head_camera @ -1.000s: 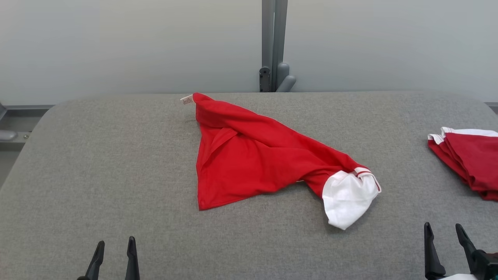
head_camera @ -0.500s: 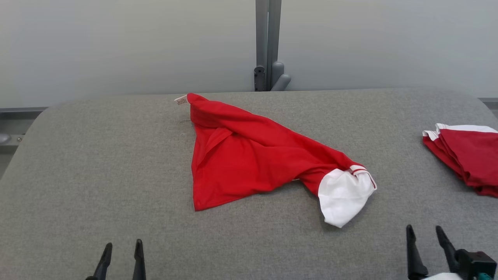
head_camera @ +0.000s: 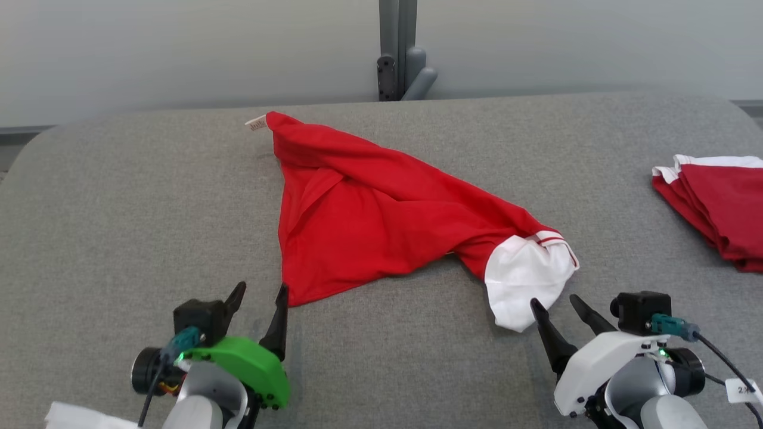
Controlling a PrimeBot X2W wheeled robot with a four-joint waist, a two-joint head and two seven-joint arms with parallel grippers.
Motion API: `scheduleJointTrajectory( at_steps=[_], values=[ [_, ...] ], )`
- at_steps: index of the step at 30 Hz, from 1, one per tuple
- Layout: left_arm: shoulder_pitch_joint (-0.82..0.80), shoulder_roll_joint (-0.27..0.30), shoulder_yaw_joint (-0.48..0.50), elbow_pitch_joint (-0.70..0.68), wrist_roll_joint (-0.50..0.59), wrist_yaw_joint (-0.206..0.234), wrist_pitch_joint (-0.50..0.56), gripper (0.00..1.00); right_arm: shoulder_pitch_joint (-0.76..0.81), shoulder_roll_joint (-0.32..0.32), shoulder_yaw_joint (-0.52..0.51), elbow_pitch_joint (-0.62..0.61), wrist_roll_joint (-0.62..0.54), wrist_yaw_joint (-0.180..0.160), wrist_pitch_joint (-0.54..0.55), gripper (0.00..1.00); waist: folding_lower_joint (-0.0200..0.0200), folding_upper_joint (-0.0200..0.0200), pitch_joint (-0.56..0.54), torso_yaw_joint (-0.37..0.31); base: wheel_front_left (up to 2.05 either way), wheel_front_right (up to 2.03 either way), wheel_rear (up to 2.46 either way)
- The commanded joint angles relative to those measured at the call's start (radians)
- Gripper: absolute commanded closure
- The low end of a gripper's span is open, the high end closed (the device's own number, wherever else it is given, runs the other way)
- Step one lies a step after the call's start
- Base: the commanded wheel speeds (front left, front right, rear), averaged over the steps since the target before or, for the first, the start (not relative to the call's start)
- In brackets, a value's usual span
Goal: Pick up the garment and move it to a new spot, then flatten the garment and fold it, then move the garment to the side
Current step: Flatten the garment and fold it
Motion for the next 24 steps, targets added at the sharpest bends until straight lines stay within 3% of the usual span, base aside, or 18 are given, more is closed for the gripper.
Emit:
scheduleJointTrajectory(
  at_steps=[1, 9, 15, 19, 22, 24],
  values=[
    [-0.067, 0.000, -0.024, 0.037, -0.001, 0.009, 0.047, 0.00, -0.027, -0.004, 0.001, -0.018, 0.025, -0.001, 0.051, 0.00, 0.0000, 0.0000, 0.070, 0.000, 0.00, 0.00, 0.00],
    [-0.210, -0.005, -0.075, 0.192, -0.021, 0.039, 0.105, 0.00, -0.068, -0.004, 0.004, -0.022, 0.016, -0.001, 0.137, 0.00, 0.0000, 0.0000, 0.146, -0.005, 0.00, 0.00, 0.00],
    [-0.268, -0.006, -0.075, 0.314, -0.038, 0.066, 0.060, 0.00, -0.078, -0.003, 0.024, -0.006, 0.053, -0.001, 0.132, 0.00, 0.0000, 0.0000, 0.173, -0.009, 0.00, 0.00, 0.00],
    [-0.291, -0.006, -0.081, 0.375, -0.042, 0.060, 0.030, 0.00, -0.090, -0.004, 0.041, 0.007, 0.071, -0.001, 0.122, 0.00, 0.0000, 0.0000, 0.177, -0.005, 0.00, 0.00, 0.00],
    [-0.301, -0.006, -0.089, 0.409, -0.051, 0.054, 0.017, 0.00, -0.089, -0.004, 0.043, 0.014, 0.079, -0.001, 0.117, 0.19, 0.0000, 0.0000, 0.175, 0.000, 0.00, 0.00, 0.00],
    [-0.301, -0.006, -0.096, 0.425, -0.070, 0.044, 0.017, 0.00, -0.086, -0.004, 0.044, 0.016, 0.083, -0.001, 0.115, 0.21, 0.0000, 0.0000, 0.172, 0.003, 0.00, 0.00, 0.00]
  ],
)
